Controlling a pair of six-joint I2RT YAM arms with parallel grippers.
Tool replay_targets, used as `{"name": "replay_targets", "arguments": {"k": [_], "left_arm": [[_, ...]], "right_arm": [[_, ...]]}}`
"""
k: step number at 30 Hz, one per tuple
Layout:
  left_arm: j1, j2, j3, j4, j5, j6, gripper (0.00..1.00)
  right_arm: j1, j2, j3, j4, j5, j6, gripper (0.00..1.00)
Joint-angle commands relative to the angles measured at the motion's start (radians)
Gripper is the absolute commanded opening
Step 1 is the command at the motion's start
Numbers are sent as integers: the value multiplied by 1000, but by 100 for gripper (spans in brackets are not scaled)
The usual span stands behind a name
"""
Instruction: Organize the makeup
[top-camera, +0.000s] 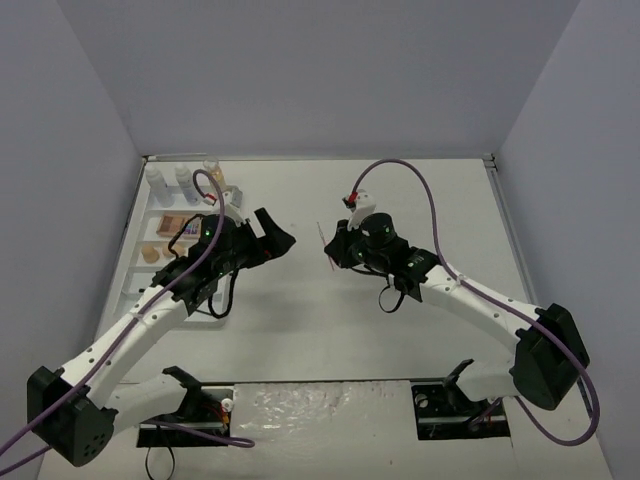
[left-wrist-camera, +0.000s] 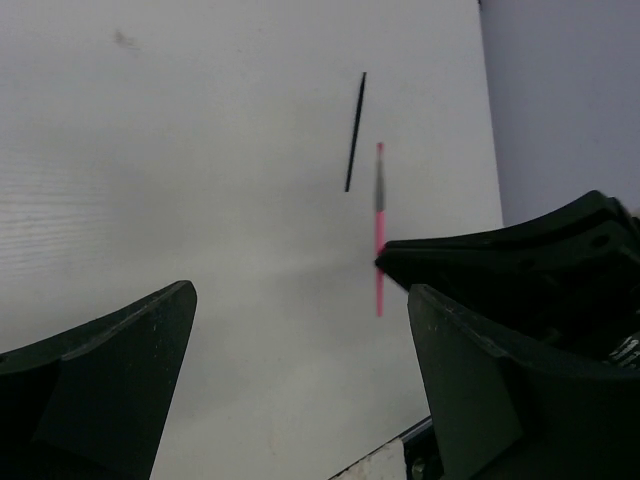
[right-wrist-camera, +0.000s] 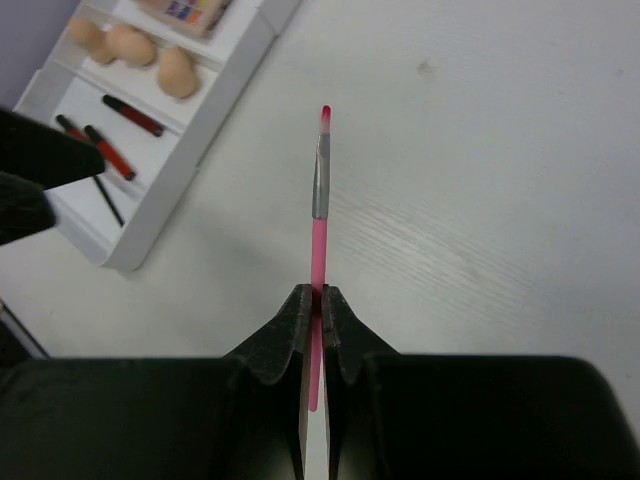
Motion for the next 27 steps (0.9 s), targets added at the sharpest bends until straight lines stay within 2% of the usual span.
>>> {"name": "replay_targets", "arguments": {"k": [1, 10, 15, 17, 22, 25, 27], "left_arm": [[-64, 47, 114, 137, -67, -29, 80], [-119, 76, 65, 204, -115, -65, 62], [-122, 87, 49, 229, -115, -90, 38], [-127, 93, 50, 240, -115, -88, 25], [-132, 105, 29, 247, -115, -99, 2], [-133, 104, 13, 252, -114, -110, 0], [-133, 94, 8, 242, -135, -109, 0]], "right_arm": [[61, -16, 55, 172, -61, 46, 0], [102, -9, 44, 242, -84, 87, 0], [110, -8, 46, 248, -85, 86, 0], [110, -6, 46, 247, -82, 85, 0], [110, 0, 50, 253, -80, 84, 0], [110, 6, 53, 252, -74, 79, 1], [110, 8, 54, 247, -71, 76, 11]]}}
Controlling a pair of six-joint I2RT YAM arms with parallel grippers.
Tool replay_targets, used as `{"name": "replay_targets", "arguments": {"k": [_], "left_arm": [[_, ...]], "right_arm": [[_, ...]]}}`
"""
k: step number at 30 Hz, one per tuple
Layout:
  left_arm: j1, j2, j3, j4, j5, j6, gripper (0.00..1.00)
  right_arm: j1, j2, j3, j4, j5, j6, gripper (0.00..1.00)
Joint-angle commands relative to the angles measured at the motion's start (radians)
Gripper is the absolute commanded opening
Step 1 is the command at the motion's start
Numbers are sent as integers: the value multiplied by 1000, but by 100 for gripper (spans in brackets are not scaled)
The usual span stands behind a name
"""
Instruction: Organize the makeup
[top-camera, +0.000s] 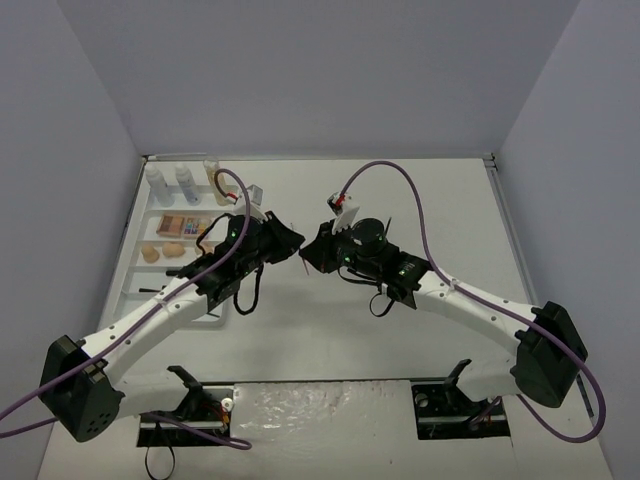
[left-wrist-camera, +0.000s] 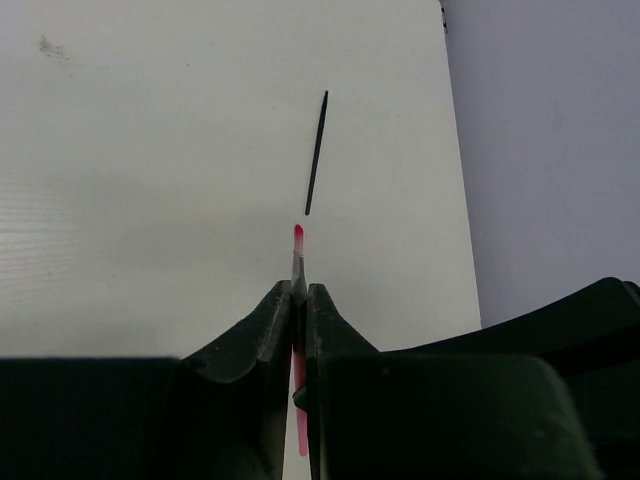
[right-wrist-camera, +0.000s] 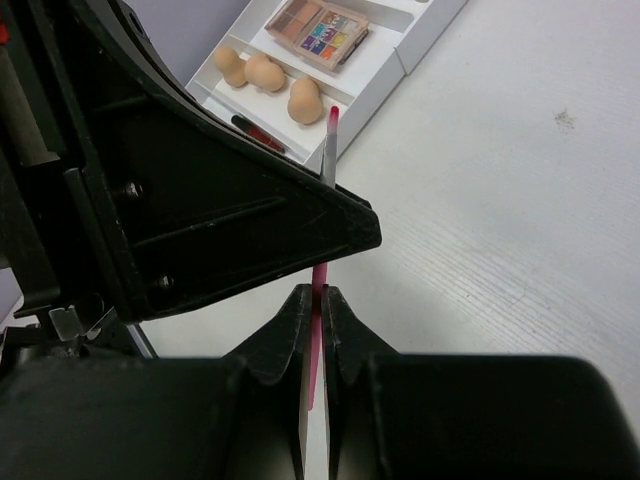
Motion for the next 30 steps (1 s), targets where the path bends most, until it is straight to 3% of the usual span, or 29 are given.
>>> {"name": "replay_targets", "arguments": {"k": [1, 5, 7, 11, 16, 21, 27, 30], "left_arm": [[-11, -29, 11, 55, -49, -16, 0], [0, -72, -6, -47, -153, -35, 0], [25, -93, -18, -124, -214, -65, 0], [223, -148, -83, -239, -208, -164, 0], [470, -272, -237, -365, -197, -248, 0], [702, -379, -343, -450, -202, -294, 0], [890, -371, -415, -444, -132, -309, 0], [910, -349, -424, -449, -130, -326, 16]], "right_arm": [[7, 1, 50, 86, 3, -3, 21], [6, -2, 65, 25, 48, -24, 59], [2, -7, 71, -29, 79, -42, 74], [-24, -26, 64, -120, 142, -60, 87], [-76, -72, 25, -212, 193, -65, 96], [-169, -80, -8, -256, 142, -67, 98], [-208, -84, -23, -286, 145, -88, 98], [-212, -78, -24, -293, 166, -87, 98]]}}
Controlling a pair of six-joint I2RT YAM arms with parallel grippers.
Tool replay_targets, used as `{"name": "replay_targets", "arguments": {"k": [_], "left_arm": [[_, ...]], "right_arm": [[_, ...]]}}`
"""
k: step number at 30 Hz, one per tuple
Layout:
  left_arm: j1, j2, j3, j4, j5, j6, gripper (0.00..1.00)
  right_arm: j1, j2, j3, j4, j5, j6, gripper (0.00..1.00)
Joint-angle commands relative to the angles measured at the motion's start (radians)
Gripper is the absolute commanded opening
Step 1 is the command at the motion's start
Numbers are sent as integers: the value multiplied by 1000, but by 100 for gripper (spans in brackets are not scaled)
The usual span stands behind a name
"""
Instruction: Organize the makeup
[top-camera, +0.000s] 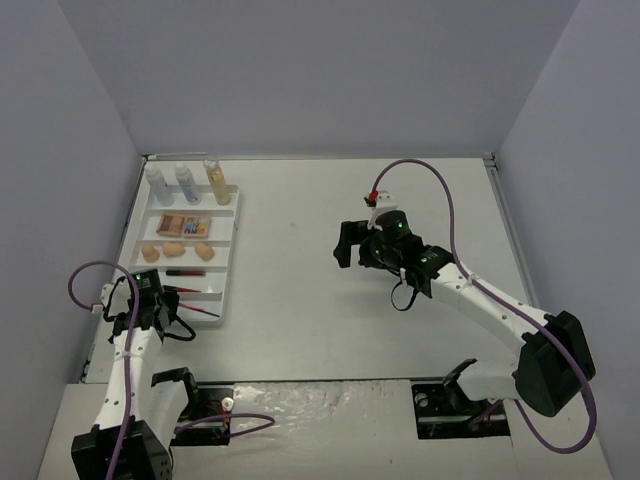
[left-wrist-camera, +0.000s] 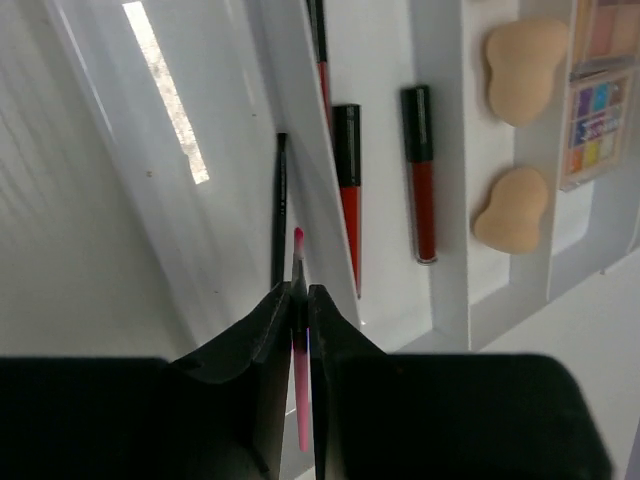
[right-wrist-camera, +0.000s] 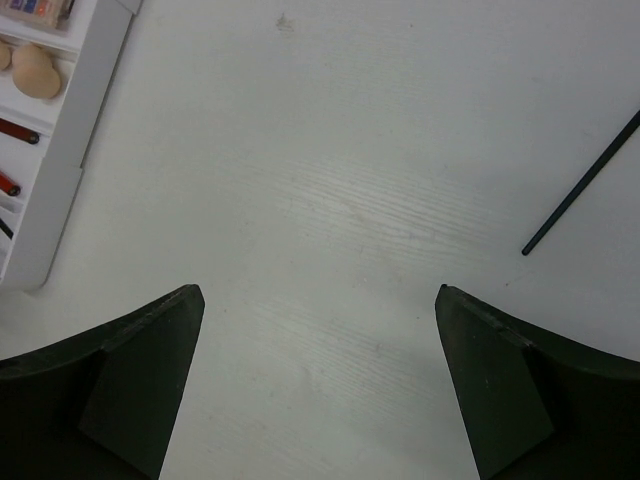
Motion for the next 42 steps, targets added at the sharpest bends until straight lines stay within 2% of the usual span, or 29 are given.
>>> {"name": "replay_targets", "arguments": {"k": [1, 4, 12, 13, 18, 25, 28, 32, 38, 39, 41, 42], "left_arm": [[27, 32, 18, 0, 26, -42, 21], [27, 36, 25, -2, 25, -40, 42], [27, 16, 117, -79, 52, 62, 75], [25, 14, 135, -89, 53, 86, 76], [-52, -19, 289, -104, 34, 340, 93], [-178, -32, 435, -80, 116, 670, 97], [-225, -39, 461, -80, 167, 733, 97], [-271, -42, 487, -72, 252, 740, 97], [-334, -46, 488, -58, 286, 698, 97], [-344, -47, 482, -49, 289, 689, 97], [-362, -44, 474, -32, 299, 671, 97], [-373, -39, 472, -28, 299, 665, 97]], "right_arm": [[-5, -25, 6, 12, 34, -15, 98], [-20, -9, 12, -7, 64, 0, 98], [-81, 110, 82, -59, 215, 76, 93], [-85, 117, 85, -59, 217, 79, 92], [-165, 282, 160, -59, 248, 128, 87], [-204, 502, 269, -59, 312, 152, 74], [-210, 565, 298, -59, 328, 162, 67], [-218, 618, 308, -57, 344, 174, 57], [-224, 672, 294, -57, 343, 194, 32], [-224, 678, 290, -57, 340, 193, 26], [-224, 685, 283, -57, 333, 187, 8], [-224, 683, 279, -57, 330, 182, 4]]}}
